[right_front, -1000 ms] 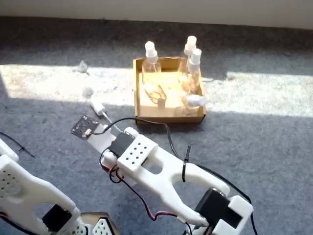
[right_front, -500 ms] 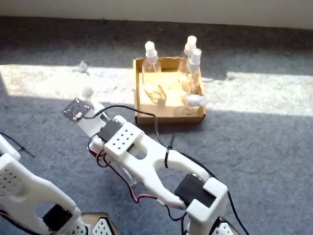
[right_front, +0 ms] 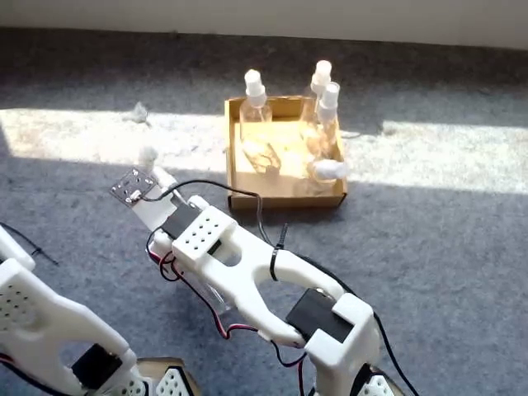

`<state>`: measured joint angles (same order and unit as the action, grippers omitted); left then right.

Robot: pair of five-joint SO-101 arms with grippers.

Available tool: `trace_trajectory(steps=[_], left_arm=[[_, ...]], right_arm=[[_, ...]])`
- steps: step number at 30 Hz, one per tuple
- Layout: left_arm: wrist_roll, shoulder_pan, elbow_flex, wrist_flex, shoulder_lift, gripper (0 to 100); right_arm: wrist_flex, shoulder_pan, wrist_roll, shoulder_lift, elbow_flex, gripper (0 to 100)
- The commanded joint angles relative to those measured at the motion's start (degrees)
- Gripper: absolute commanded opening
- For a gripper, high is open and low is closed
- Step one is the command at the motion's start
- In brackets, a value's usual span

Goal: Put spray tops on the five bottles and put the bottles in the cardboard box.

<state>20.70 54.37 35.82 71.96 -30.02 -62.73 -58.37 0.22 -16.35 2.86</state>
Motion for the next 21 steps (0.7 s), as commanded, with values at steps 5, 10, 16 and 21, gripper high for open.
trace_trajectory(steps=[5,10,16,21], left_arm=[[0.18,-0.92,2.51,0.35,0.84,16],[0.18,-0.92,2.51,0.35,0.84,16],[0.18,-1.01,2.51,0.35,0.84,16],[0.18,-1.01,2.51,0.44,0.84,16]], right_arm=[[4.35,0.13,-0.62,0.48,0.22,29.3],[4.18,0.31,-0.62,0.4,0.57,29.3],[4.62,0.13,-0.62,0.22,3.38,29.3],[4.62,0.48,-0.62,-2.86,3.38,29.3]])
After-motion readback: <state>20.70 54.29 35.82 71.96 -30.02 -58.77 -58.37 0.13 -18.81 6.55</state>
